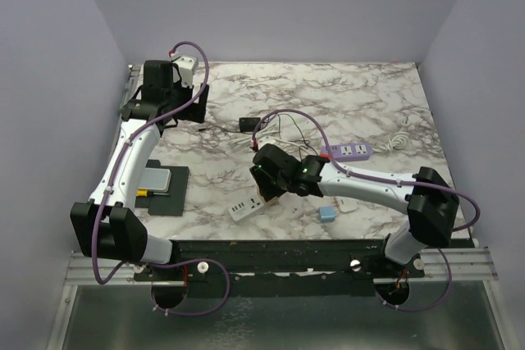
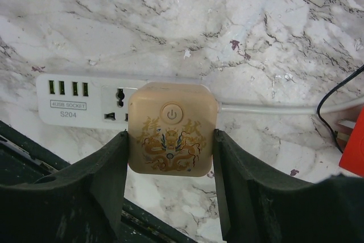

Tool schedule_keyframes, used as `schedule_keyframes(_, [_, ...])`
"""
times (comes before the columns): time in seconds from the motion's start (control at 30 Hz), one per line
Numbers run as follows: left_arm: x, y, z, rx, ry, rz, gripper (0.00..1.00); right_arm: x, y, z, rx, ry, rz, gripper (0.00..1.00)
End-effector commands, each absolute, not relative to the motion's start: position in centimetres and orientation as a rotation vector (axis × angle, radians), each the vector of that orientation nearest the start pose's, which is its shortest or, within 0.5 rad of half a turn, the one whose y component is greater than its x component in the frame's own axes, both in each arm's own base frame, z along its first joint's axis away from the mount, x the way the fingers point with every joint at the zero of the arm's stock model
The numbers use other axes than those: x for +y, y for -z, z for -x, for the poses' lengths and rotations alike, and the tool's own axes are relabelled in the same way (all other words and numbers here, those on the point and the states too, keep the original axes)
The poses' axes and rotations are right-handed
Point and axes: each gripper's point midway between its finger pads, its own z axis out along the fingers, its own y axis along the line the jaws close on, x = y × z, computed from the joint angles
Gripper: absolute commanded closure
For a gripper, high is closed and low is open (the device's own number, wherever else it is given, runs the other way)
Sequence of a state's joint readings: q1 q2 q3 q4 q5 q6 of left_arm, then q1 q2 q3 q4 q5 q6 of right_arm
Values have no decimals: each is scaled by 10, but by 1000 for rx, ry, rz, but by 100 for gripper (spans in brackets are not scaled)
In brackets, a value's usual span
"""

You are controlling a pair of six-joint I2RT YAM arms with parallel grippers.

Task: Insert the plug
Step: Press the plug into the socket, then pick up the plug from the center of the board.

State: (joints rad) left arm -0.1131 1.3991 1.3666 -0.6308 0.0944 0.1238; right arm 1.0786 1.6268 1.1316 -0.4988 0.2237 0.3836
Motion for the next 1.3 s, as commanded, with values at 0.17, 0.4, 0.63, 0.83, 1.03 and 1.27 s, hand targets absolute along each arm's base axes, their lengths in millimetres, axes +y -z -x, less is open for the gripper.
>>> schedule_keyframes(0.17, [-73, -253, -386, 2200, 211, -371, 1, 321, -5, -149, 2836, -144, 748, 96])
schedule_keyframes(0.4, [-73, -252, -388, 2200, 201, -388, 1, 344, -46, -180, 2692, -208, 574, 72])
schedule_keyframes(0.63, [-70, -261, -384, 2178, 177, -398, 1, 360, -123, -212, 2515, -246, 582, 13])
schedule_keyframes(0.83, [-63, -272, -380, 2170, 131, -404, 1, 349, -169, -223, 2486, -241, 498, 0])
schedule_keyframes(1.03, [-62, -277, -378, 2167, 123, -414, 1, 270, -169, -249, 2544, -136, 138, 0])
schedule_keyframes(1.27, [-80, -277, -375, 2146, 217, -525, 1, 180, -150, -271, 2578, -138, -224, 0])
